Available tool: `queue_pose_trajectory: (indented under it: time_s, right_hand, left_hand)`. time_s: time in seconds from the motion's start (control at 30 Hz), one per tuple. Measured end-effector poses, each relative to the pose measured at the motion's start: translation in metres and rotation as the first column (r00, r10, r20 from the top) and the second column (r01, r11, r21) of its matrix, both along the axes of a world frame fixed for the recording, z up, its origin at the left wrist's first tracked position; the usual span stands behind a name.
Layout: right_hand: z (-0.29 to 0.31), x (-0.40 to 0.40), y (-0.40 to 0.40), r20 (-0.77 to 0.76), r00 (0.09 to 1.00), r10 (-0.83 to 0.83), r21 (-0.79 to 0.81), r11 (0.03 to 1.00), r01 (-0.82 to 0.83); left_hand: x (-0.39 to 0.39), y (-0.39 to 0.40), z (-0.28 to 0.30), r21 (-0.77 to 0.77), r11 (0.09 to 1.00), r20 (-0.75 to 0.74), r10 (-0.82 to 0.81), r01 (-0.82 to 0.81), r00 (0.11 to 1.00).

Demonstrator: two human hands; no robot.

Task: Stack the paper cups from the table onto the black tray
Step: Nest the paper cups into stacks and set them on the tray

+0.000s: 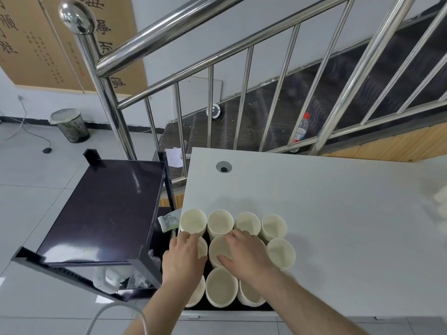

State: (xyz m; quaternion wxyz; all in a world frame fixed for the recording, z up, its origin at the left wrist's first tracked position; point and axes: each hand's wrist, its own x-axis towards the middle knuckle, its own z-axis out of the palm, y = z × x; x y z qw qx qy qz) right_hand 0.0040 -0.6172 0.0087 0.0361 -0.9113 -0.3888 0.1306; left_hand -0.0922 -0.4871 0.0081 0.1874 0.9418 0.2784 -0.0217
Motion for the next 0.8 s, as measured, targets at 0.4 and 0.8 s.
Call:
queue_pose_trajectory:
  time_s: [0.4, 0.8]
  right_hand:
    - [0.002, 0.002, -0.006, 0.001, 0.999, 0.036, 0.012, 0.999, -0.036]
    - [0.038, 0.033, -0.112, 0.028, 0.996, -0.083, 0.075, 0.994, 0.08]
  left_hand:
    - [0.0, -0.019, 0.023, 0.034, 0.999, 0.064, 0.02, -0.023, 0.998]
    - [0.04, -0.106, 0.048, 0.013, 0.986, 0.073, -0.165, 0.165, 0.984]
